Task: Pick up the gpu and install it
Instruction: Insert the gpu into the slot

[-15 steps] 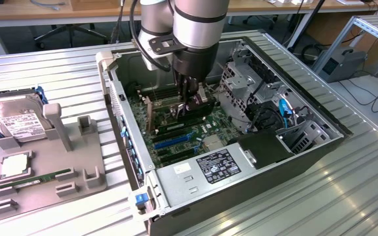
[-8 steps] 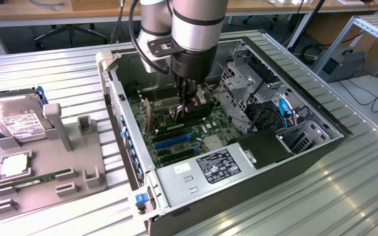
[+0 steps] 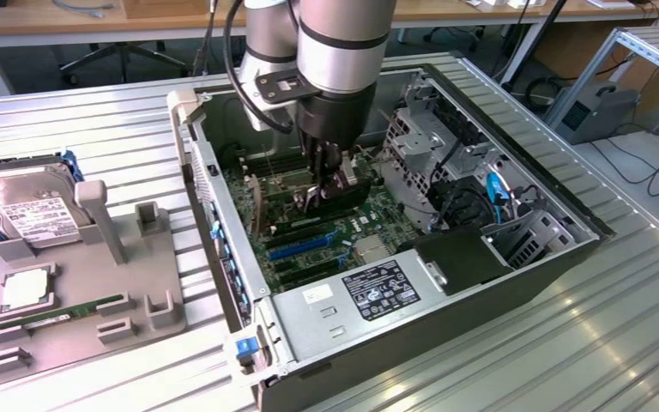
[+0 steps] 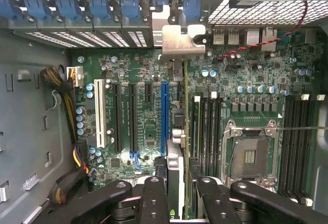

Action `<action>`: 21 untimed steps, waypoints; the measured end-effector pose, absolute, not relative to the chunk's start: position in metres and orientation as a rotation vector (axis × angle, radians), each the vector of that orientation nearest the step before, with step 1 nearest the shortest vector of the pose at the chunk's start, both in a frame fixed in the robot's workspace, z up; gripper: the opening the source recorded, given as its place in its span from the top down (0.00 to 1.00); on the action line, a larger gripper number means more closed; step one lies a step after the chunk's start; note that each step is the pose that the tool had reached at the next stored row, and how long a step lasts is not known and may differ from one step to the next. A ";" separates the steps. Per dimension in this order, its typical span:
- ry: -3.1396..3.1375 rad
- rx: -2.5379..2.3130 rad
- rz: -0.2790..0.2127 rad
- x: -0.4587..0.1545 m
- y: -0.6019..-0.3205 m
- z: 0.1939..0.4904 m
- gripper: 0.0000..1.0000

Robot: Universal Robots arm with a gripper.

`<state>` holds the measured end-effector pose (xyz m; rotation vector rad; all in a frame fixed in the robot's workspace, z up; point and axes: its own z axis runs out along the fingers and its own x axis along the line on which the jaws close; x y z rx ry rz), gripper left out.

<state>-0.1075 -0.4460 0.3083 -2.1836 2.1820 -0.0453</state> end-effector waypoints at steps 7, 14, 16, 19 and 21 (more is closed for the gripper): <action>2.182 -2.184 -0.046 -0.109 -0.446 0.306 0.73; 2.182 -2.184 -0.046 -0.110 -0.447 0.304 0.73; 2.182 -2.184 -0.046 -0.110 -0.447 0.303 0.73; 2.182 -2.184 -0.046 -0.111 -0.448 0.302 0.73; 2.182 -2.184 -0.046 -0.111 -0.449 0.301 0.73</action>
